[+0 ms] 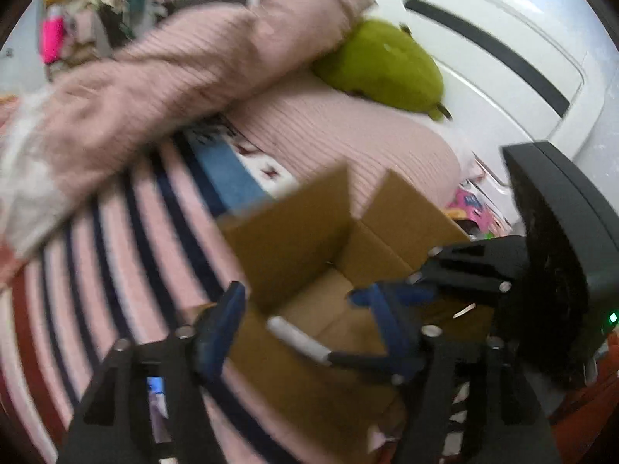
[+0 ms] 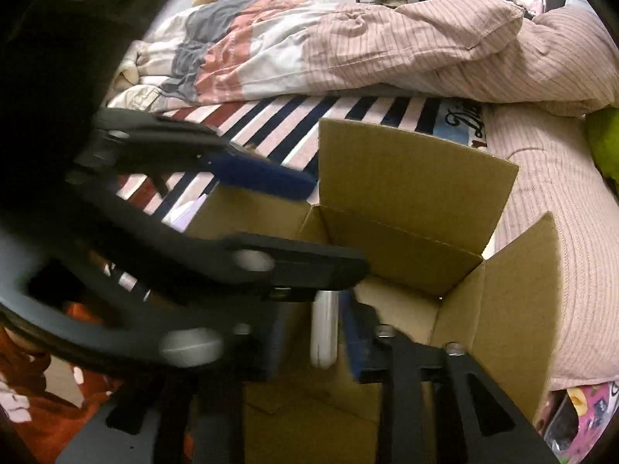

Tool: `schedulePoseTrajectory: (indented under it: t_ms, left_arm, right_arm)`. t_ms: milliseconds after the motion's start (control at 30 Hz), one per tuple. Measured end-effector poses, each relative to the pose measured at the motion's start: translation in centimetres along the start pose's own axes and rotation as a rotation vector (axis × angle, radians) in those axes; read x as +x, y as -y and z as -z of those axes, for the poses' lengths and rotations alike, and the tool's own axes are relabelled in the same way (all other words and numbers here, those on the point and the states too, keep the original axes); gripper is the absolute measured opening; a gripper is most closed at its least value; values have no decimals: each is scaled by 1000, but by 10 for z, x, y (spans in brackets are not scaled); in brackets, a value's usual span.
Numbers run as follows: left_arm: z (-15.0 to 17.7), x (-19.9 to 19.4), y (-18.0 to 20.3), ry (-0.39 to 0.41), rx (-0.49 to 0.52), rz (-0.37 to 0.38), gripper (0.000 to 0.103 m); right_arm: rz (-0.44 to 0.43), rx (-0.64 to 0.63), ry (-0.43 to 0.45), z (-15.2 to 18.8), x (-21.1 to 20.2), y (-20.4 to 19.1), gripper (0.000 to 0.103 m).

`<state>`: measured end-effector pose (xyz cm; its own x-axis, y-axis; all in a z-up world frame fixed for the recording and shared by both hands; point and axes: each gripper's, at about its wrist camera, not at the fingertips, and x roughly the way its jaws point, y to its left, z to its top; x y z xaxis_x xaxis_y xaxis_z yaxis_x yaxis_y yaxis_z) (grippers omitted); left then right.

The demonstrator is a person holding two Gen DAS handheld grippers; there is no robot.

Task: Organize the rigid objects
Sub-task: 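Carry the white case over the cardboard box and open the right gripper, then grasp the lavender box with the right gripper and lift it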

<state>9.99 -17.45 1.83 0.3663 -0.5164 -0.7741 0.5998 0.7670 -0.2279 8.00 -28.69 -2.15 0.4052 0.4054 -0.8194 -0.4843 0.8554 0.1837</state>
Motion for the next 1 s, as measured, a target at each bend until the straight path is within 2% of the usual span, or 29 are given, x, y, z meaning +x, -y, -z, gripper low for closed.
schedulePoseTrajectory:
  t_ms: [100,167,200,300,400,533,600,667,800,933,1000]
  left_arm:
    - [24,-60,-37,106,-57,-101,77]
    - [42,-88,-62,144,-95,-167,81]
    - [58,-107,-78,162,-118,-217,81]
    - [92,-133,-115,173,-177,-314,82]
    - [128,-143,-149,177,-244,-375,82]
    - [173,-140,-188,168,-320,-390,82]
    - [186,-130,-198,159,-342,-386,82]
    - [200,-122,-208,147,-368,-376,82]
    - [208,-109,-213,130,-388,-374,82]
    - [209,-104,-220,127,-404,-361,82]
    - [208,-103,-221,130,-407,-358,82]
  right_arm:
    - [52,-73,78,-5,-13,-23,56]
    - [2,-123,134,-12,-21,-48,94]
    - [-30,-148,165,-16,-24,-61,99]
    - [-94,-245,212,-30,-16,-111,100]
    - [-139,-306,176,-39,11,-151,100]
    - [-252,-308,77,-45,67,-184,99]
    - [-250,-308,18,-44,104,-188,99]
    - [-207,-278,-25,-38,136,-184,99]
    - [-74,-224,-32,-34,176,-169,99]
    - [-150,-158,-51,-36,185,-165,98]
    - [-158,-136,-43,-38,189,-167,97]
